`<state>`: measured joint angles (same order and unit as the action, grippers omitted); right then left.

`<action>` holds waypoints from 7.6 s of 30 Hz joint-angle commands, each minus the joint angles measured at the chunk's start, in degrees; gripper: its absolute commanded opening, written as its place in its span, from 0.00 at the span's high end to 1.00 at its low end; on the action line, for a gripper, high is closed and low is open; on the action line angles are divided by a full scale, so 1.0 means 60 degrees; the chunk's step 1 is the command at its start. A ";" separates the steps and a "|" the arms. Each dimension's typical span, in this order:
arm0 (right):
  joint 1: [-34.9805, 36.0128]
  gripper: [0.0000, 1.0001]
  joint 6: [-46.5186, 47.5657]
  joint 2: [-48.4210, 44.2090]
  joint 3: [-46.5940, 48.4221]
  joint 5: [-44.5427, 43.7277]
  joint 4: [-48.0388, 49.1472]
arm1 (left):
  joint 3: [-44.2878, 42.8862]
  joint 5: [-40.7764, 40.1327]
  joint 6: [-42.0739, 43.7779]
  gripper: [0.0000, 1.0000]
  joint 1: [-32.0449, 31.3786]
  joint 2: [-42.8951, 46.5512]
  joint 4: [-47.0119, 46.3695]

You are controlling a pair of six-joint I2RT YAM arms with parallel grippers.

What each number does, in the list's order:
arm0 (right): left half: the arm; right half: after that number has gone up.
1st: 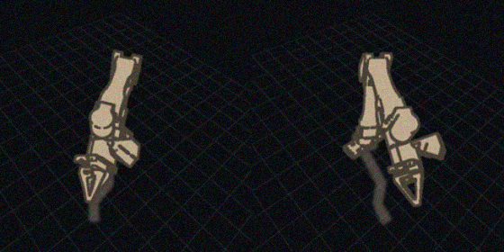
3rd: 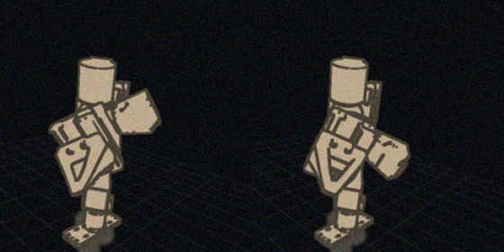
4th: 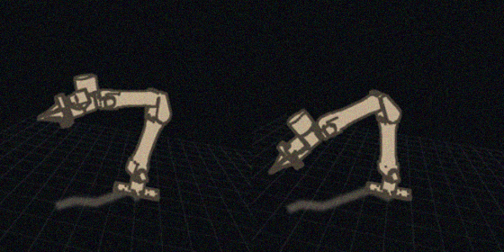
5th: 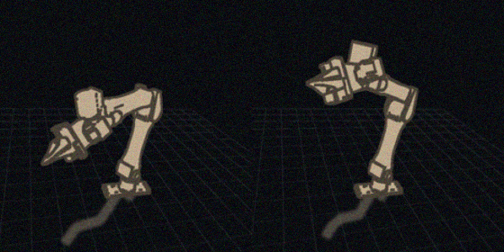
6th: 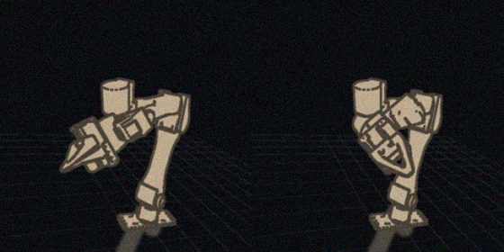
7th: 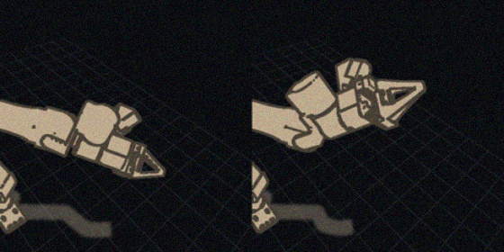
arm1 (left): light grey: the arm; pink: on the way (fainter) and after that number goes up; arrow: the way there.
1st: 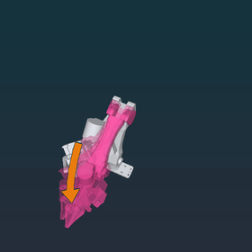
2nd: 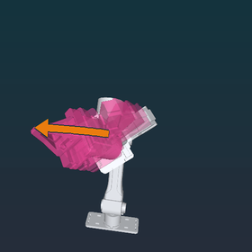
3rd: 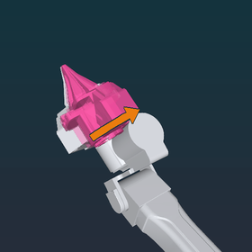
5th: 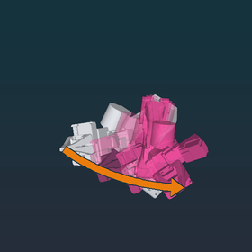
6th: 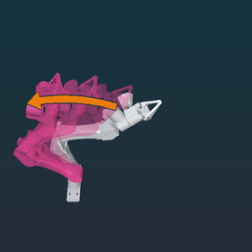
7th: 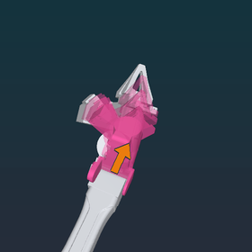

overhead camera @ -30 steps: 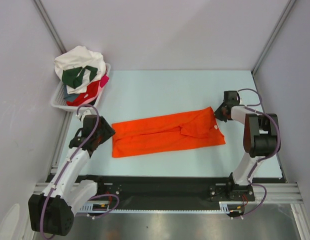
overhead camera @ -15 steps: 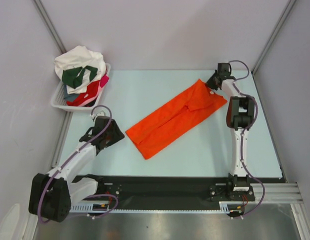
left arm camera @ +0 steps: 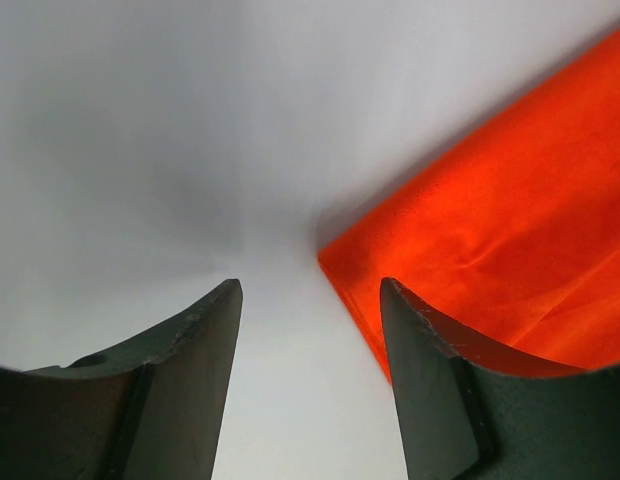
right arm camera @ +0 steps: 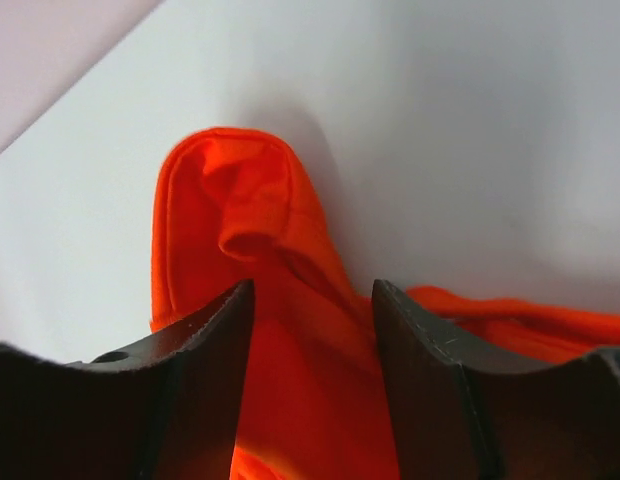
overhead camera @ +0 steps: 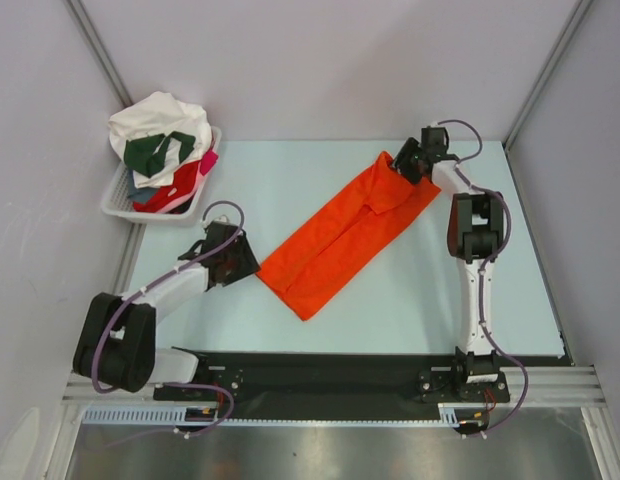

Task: Fold and stack the t-shirts
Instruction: Fold the tshirt

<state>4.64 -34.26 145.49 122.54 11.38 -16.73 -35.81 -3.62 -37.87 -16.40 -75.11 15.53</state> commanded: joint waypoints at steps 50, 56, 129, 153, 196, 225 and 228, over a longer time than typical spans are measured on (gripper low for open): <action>-0.0906 0.75 0.0583 -0.2906 -0.5028 0.1869 0.1778 | 0.0973 0.0735 -0.0207 1.00 -0.0811 -0.0138 -0.1475; -0.0906 1.00 0.0481 -0.3359 -0.5350 0.1766 0.1676 | 0.1076 0.0705 -0.0207 1.00 -0.0811 0.0067 -0.1431; -0.0876 0.77 -0.0208 -0.4914 -0.8999 -0.0080 0.2232 | 0.1515 0.0661 -0.0251 1.00 -0.1060 0.1049 -0.1109; -0.0379 1.00 -0.0633 -0.0287 -0.2921 0.2263 0.1763 | 0.2425 -0.0978 -0.4321 1.00 -0.5526 0.0963 -0.2544; 0.4234 0.58 -0.0353 -1.1577 -1.4885 -0.0958 -0.0405 | 0.1003 0.0486 -0.2273 0.54 -0.4854 -0.0417 -0.3276; 0.5056 1.00 -0.1175 -1.3348 -1.5619 -0.0533 -0.1225 | 0.2102 0.0940 -0.2800 0.89 -0.5279 0.0170 -0.3512; 0.5056 1.00 -0.1160 -1.3642 -1.5531 -0.0665 -0.1532 | 0.2101 0.0852 -0.2742 0.83 -0.5293 0.0389 -0.3190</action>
<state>34.63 -40.73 66.32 28.91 6.98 -24.25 -23.29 1.32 -53.98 -47.62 -75.07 -5.30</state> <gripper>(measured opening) 0.011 0.151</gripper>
